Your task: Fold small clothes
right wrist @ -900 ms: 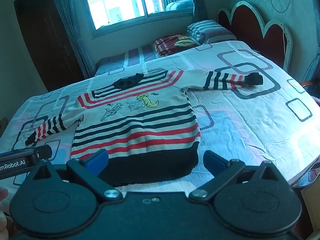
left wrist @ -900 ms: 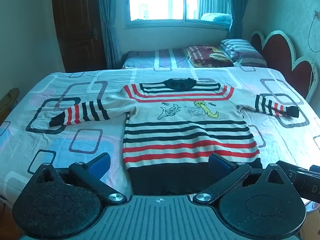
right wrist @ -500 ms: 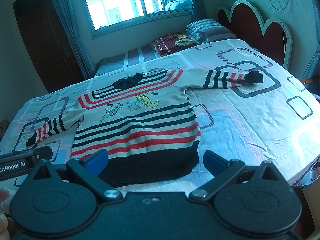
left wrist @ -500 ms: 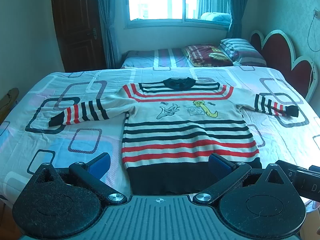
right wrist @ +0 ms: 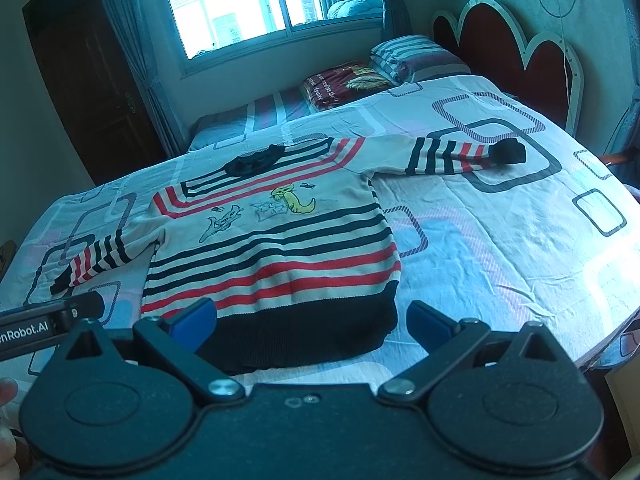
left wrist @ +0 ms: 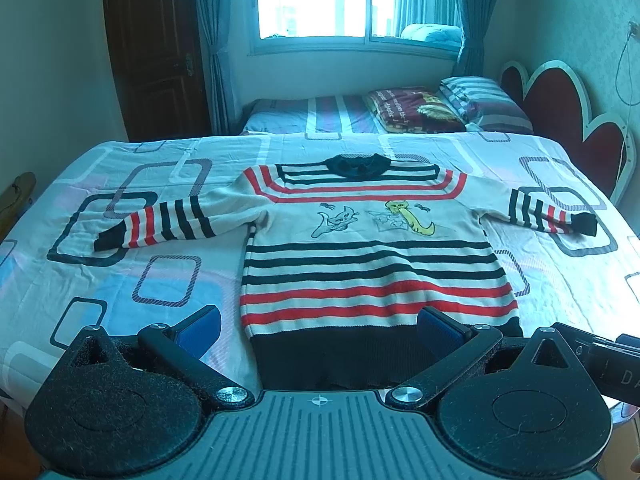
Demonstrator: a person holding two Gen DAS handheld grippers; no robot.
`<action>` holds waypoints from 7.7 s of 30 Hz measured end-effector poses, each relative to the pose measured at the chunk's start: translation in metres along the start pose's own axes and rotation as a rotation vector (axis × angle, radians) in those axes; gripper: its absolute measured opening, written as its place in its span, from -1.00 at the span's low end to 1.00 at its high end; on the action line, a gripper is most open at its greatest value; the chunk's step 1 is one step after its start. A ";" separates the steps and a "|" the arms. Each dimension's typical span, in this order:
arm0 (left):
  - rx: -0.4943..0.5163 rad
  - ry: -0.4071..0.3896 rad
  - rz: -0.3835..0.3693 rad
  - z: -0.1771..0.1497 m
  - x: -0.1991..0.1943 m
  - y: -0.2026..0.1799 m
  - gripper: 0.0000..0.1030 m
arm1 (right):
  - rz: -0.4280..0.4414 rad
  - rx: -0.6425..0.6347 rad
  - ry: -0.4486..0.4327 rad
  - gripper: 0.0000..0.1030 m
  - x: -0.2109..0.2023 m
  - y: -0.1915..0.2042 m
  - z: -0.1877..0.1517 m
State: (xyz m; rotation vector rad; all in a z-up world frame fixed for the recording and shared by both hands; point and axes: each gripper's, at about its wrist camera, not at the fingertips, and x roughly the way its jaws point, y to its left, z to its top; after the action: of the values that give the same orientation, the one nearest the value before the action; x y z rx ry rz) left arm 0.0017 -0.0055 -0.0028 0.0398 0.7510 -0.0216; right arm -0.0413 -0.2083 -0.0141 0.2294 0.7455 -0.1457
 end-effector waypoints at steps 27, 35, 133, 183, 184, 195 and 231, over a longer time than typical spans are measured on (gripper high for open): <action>-0.014 0.036 -0.001 0.005 0.017 0.000 1.00 | -0.009 -0.002 -0.014 0.97 0.014 0.002 0.002; -0.023 0.039 -0.006 0.011 0.039 -0.005 1.00 | 0.010 0.038 -0.103 0.97 0.030 -0.009 0.010; -0.156 0.206 0.136 0.145 0.397 -0.082 1.00 | 0.021 0.050 -0.169 -0.66 0.344 -0.124 0.224; -0.487 0.157 -0.320 0.118 0.441 -0.058 -0.85 | -0.015 -0.069 -0.010 0.35 0.340 -0.082 0.153; -0.476 0.142 -0.330 0.123 0.438 -0.058 -0.85 | -0.031 -0.079 -0.014 0.34 0.344 -0.082 0.153; -0.463 0.014 -0.229 0.160 0.414 0.011 -0.85 | -0.086 -0.198 0.013 -0.44 0.386 -0.055 0.161; -0.346 0.122 -0.136 0.137 0.467 -0.025 -0.94 | -0.072 -0.031 0.063 -0.35 0.466 -0.079 0.219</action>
State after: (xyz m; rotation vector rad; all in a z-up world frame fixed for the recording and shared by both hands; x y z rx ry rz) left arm 0.4353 -0.0391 -0.2218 -0.3421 0.8698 -0.0184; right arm 0.4234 -0.3645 -0.1899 0.1782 0.8181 -0.1953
